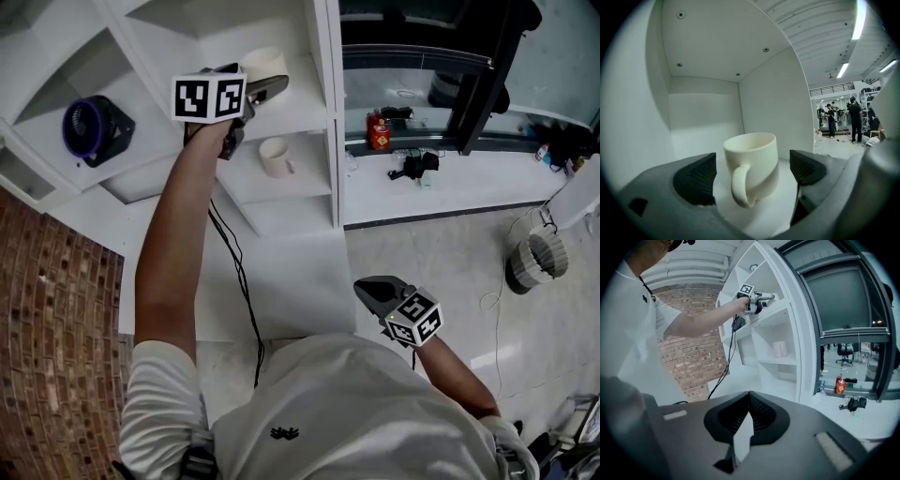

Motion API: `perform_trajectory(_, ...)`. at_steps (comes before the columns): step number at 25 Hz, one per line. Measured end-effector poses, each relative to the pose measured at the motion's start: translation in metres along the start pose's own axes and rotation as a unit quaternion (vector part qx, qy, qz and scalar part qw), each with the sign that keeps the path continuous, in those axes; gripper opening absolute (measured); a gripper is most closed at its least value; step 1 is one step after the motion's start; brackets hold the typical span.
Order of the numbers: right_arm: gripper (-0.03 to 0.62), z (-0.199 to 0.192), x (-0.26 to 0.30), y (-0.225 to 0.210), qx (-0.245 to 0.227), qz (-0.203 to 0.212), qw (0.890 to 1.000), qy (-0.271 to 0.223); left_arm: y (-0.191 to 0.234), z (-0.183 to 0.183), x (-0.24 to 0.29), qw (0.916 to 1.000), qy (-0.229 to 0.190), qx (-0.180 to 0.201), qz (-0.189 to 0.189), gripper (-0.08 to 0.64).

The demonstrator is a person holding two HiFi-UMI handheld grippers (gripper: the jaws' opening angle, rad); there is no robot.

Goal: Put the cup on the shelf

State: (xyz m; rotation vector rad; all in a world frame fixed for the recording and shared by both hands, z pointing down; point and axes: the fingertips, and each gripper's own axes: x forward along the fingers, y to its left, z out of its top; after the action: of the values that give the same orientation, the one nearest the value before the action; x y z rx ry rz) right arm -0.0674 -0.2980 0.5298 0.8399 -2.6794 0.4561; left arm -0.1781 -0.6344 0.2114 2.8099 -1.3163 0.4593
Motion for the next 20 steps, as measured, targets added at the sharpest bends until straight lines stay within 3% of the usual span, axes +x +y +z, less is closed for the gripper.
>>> perform_trajectory(20,0.012,-0.019,-0.047,0.006,-0.024,0.053,0.998,0.009,-0.025,-0.024,-0.05,0.997,0.01,-0.025,0.073,0.465)
